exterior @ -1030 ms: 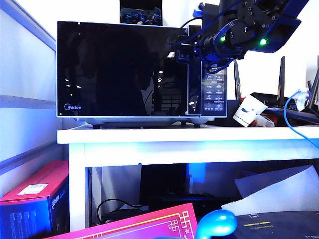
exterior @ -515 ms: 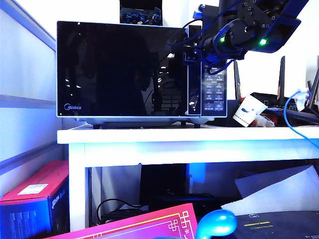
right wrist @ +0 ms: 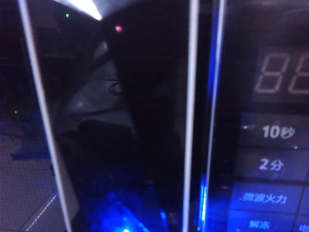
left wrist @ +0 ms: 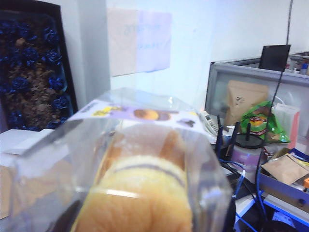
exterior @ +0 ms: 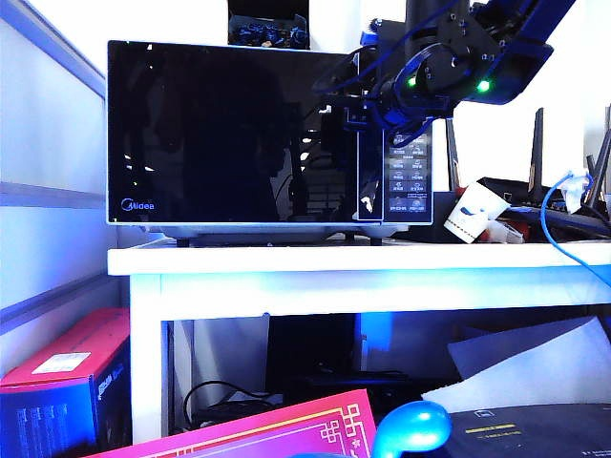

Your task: Open the microwave door, place the box of snacks from the top of the microwave inside, then close the microwave door.

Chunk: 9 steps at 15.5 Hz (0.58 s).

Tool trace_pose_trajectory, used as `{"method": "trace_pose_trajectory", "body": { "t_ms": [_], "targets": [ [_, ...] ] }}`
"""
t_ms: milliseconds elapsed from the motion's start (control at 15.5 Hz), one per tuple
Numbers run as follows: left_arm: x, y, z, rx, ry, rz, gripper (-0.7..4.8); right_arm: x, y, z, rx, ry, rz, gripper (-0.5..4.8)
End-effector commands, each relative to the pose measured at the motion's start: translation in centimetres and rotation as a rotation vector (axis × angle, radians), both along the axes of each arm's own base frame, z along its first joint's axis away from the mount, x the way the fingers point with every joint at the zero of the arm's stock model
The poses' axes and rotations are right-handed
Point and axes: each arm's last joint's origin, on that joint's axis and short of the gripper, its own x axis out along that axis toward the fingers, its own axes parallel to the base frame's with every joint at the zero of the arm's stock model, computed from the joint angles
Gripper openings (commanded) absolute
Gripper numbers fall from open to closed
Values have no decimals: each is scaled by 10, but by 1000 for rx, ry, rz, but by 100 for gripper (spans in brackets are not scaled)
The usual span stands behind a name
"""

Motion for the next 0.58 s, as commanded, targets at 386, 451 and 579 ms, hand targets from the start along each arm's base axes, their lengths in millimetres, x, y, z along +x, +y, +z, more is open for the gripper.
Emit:
{"method": "trace_pose_trajectory", "body": {
  "t_ms": [386, 451, 579],
  "targets": [
    [-4, 1, 6, -16, -40, -4, 277, -8, 1, 14, -9, 25, 25, 21],
    [-4, 1, 6, -16, -40, -4, 277, -10, 0, 18, -16, 40, 25, 21],
    [-4, 1, 6, -16, -40, -4, 277, -15, -2, 26, -26, 63, 25, 20]
  ]
}}
